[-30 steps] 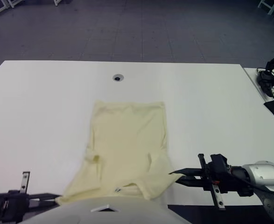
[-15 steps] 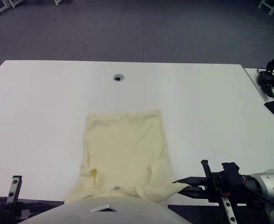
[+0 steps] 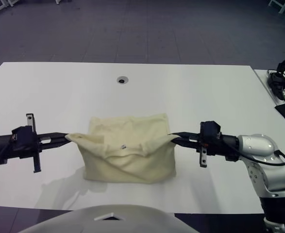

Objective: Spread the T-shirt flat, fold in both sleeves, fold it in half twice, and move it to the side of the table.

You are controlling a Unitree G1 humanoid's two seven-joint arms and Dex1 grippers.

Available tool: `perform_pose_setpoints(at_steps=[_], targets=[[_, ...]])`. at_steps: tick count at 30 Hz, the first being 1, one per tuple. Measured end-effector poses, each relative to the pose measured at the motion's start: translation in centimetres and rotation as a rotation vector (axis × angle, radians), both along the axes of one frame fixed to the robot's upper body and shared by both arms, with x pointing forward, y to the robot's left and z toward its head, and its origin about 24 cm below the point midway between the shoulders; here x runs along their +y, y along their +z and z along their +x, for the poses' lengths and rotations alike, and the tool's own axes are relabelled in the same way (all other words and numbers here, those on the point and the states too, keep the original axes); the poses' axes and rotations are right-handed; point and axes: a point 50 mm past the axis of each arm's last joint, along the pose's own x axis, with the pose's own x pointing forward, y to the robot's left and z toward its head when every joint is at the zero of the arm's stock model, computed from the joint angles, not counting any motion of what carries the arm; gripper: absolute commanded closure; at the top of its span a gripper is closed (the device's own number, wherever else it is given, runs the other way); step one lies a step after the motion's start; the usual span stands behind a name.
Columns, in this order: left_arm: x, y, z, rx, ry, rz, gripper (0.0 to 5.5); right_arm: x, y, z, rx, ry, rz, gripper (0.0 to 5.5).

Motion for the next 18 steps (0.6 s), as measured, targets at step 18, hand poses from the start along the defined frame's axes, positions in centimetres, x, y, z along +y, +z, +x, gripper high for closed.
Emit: perform_pose_setpoints(at_steps=[18], targets=[[0.7, -2.6, 6.4, 0.010, 0.149, -0.052, 5.50, -0.1, -1.9, 6.6, -0.023, -0.144, 0.038, 5.50]])
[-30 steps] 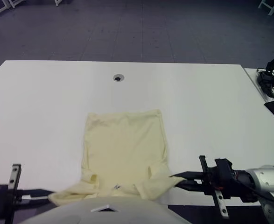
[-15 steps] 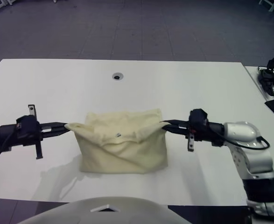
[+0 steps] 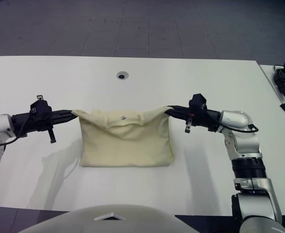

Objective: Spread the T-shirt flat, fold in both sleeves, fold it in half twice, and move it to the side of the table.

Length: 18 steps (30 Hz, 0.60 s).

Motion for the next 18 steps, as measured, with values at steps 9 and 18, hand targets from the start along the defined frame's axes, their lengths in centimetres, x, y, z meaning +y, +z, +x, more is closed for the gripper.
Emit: perform_pose_setpoints(at_steps=[9, 18], targets=[[0.0, -0.3, 2.5, -0.048, 0.085, -0.034, 5.50, -0.3, -0.9, 1.9, -0.007, -0.071, -0.001, 5.50], [-0.3, -2.6, 4.0, -0.026, 0.157, -0.029, 5.50, 0.4, -2.3, 3.7, -0.007, -0.179, -0.011, 5.07]])
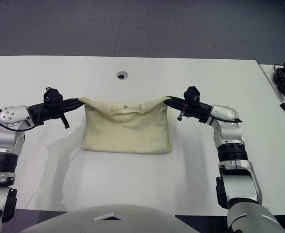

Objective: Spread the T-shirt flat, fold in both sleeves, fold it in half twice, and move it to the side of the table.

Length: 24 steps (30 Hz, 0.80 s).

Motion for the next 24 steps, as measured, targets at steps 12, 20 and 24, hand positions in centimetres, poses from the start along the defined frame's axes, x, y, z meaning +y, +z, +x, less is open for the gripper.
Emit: perform_pose_setpoints(at_steps=[12, 20, 24], targets=[[0.4, -0.5, 3.8, -0.141, 0.461, -0.153, 3.80, -1.5, -0.2, 3.0, -0.140, -0.468, -0.102, 3.20], [2.5, -1.9, 2.3, -0.112, 0.583, -0.184, 2.56, -0.2, 0.2, 1.9, -0.251, -0.383, -0.128, 2.01], [3.2, -0.3, 1.3, -0.190, 0.600, -0.225, 1.89, 1.2, 0.3, 1.4, -0.295, -0.258, -0.177, 1.37]])
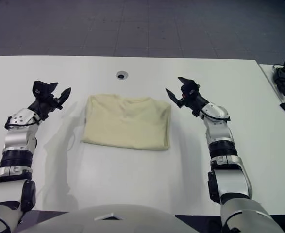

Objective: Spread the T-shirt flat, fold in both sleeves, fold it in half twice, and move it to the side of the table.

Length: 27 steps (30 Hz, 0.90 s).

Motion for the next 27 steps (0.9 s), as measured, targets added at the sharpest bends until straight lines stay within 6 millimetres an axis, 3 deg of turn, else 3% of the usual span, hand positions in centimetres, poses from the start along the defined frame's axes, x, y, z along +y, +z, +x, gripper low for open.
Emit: perform_pose_setpoints(at_steps=[7, 10, 15, 20, 27], targets=[[-2.1, 4.7, -1.8, -0.202, -0.069, 0.059, 0.71, 2.1, -0.8, 1.2, 0.018, 0.131, -0.353, 0.25], [-2.6, 4.9, -2.5, -0.206, -0.093, 0.080, 0.14, 3.5, -0.1, 2.4, 0.001, 0.153, -0.402, 0.10], [-3.0, 4.3, -3.6, -0.175, -0.113, 0.124, 0.12, 5.2, -0.9, 3.2, 0.023, 0.203, -0.548, 0.10], [-3.3, 4.7, -4.3, -0.185, -0.137, 0.155, 0.12, 3.3, -0.5, 3.6, 0.026, 0.224, -0.744, 0.10], [-3.7, 4.9, -4.7, -0.189, -0.149, 0.157, 0.12, 0.5, 0.5, 3.4, 0.039, 0.216, -0.847, 0.10]])
